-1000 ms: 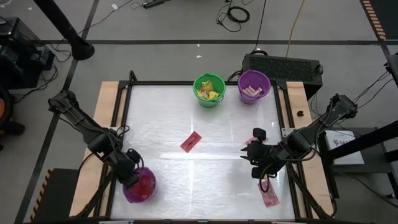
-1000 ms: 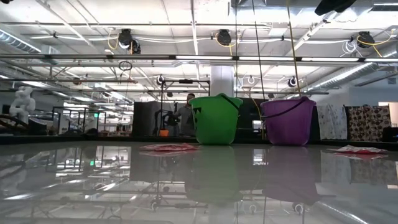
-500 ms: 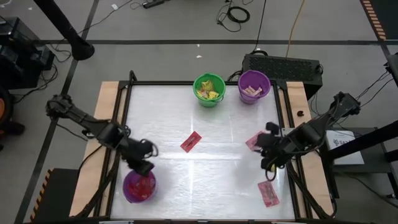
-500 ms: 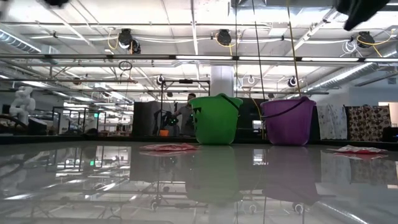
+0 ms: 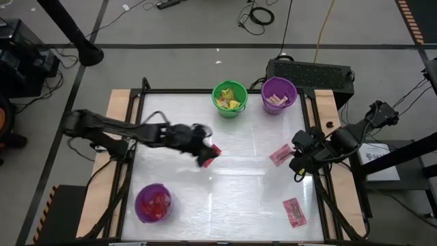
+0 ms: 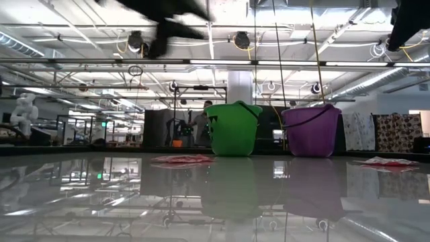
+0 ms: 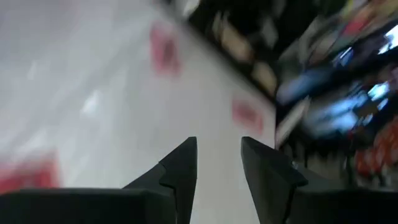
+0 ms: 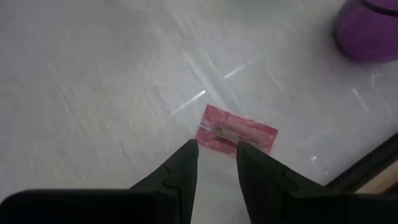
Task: Sort candy by brand, put in halloween buckets
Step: Put the red candy into the bottom violet bucket
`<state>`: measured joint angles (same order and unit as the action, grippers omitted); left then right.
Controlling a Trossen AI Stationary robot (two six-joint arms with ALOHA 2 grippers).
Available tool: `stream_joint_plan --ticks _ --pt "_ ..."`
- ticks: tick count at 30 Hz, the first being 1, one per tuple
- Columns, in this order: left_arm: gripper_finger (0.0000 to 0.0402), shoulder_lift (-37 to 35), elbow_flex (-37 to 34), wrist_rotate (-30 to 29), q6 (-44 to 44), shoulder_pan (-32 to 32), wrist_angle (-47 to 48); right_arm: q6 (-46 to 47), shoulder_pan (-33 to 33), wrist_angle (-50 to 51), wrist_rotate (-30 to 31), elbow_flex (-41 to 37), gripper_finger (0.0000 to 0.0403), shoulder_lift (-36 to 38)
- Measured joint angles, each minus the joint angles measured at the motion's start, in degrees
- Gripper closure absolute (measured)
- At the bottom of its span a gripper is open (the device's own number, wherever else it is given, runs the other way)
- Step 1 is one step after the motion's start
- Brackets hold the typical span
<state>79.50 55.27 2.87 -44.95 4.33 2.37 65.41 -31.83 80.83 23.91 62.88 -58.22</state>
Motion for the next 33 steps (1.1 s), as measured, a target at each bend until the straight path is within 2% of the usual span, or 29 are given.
stream_joint_plan --ticks 4,7,13,18,22,25,33 --pt "0.0269 12.92 2.24 4.12 3.96 -3.83 -22.85 1.03 0.00 -1.99 -0.03 -0.01 0.0298 -0.01" --pt "0.0269 22.39 8.82 8.63 6.53 -4.98 -27.78 1.48 -0.02 -2.22 -0.29 -0.01 0.0298 -0.01" --pt "0.0269 39.65 30.18 15.74 20.20 -4.98 -23.98 3.43 -0.06 -0.81 -3.95 0.01 0.0298 0.00" --pt "0.0269 52.37 51.40 16.19 30.16 -4.90 -14.84 6.43 -0.91 0.32 -6.33 0.01 0.0298 -0.02" --pt "0.0269 61.36 64.22 16.17 36.02 -4.96 -9.41 10.63 -2.35 0.74 -7.01 0.01 0.0298 -0.02" --pt "0.0269 66.24 69.13 15.50 39.49 -4.96 -9.11 13.90 -3.80 0.59 -7.79 0.01 0.0298 -0.02" --pt "0.0269 71.83 69.77 10.32 42.24 -5.21 -7.12 22.49 -8.25 0.44 -7.81 0.01 0.0298 -0.23"
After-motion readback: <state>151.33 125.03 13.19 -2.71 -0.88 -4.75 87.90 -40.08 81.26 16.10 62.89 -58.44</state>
